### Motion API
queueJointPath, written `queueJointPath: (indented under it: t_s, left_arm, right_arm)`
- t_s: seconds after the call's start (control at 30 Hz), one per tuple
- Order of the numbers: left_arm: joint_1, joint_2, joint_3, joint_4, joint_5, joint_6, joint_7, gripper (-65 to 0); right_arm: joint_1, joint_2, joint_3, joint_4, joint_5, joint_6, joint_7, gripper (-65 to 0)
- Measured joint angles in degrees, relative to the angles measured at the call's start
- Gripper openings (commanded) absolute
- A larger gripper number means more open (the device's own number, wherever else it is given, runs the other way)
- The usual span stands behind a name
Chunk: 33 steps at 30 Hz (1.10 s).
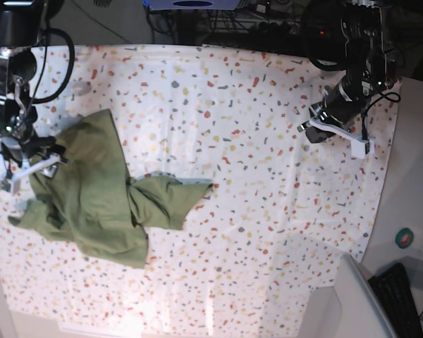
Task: Layout the t-shirt on the table in an organized manner, then fold the t-shirt properly
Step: 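Pull the held shirt edges apart, spreading the shirt, then regrasp the shirt at two edges with both grippers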
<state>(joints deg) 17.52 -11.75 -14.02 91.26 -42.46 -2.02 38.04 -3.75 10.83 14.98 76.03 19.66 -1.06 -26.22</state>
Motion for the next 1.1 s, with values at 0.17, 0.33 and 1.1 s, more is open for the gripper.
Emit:
queueJointPath:
  t_s: [0.17,0.33,1.1]
  left_arm:
    - [0.0,0.0,0.0,-0.2,-0.1,-2.5,0.2,-51.5]
    - [0.0,0.0,0.0,-0.3,0.0,-2.5,0.1,-45.7]
    - [0.7,-0.6,-4.8,-0.3,0.1,-2.6,5.8,-4.9]
  right_arm:
    - [0.0,-2.0,4.8,-6.0,-0.1,0.1,-0.4,-23.0]
    - [3.1,-1.9,4.8,-11.9,-0.1,7.1,0.3,-26.6]
    - [-5.9,-8.8,-33.7,13.7,0.1,9.5,-9.4,-25.7]
